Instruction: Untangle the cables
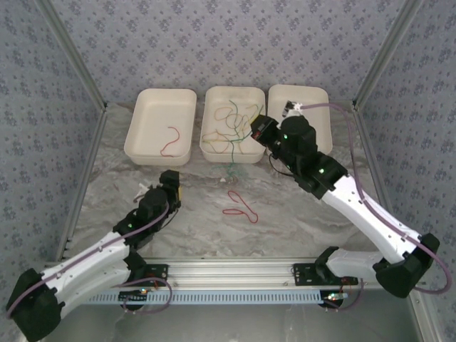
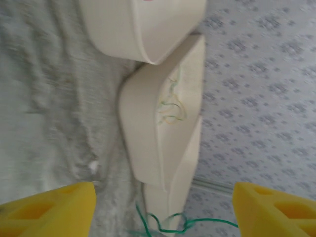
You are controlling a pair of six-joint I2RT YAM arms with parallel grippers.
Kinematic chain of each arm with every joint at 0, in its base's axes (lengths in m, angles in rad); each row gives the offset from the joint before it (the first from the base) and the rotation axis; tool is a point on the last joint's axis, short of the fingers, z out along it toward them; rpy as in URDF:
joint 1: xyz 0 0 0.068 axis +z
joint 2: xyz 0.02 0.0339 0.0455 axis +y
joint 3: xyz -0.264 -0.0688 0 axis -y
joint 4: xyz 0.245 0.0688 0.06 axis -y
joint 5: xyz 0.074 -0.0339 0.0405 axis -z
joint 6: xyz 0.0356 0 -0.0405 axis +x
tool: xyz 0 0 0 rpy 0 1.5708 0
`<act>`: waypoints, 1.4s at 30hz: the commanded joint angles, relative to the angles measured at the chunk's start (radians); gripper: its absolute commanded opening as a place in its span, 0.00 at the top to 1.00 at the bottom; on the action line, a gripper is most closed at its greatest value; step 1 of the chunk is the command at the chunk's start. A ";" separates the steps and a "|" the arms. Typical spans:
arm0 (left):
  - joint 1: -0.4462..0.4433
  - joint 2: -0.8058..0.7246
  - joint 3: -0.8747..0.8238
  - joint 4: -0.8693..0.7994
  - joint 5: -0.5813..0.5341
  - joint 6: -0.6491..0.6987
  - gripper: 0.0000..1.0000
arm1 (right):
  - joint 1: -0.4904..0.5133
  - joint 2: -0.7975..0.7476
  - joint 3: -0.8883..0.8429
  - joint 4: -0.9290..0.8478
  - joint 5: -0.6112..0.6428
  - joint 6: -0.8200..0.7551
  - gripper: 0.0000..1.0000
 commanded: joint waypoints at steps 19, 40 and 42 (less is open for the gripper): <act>0.008 -0.019 0.132 -0.222 0.134 0.283 0.25 | 0.363 0.142 0.146 -0.132 0.499 -1.025 1.00; -0.058 0.305 0.238 -0.113 0.294 0.178 0.27 | 0.517 0.031 -0.174 0.351 0.695 -1.431 1.00; -0.064 0.351 0.252 -0.086 0.313 0.150 0.27 | 0.503 -0.007 -0.137 0.243 0.632 -1.343 1.00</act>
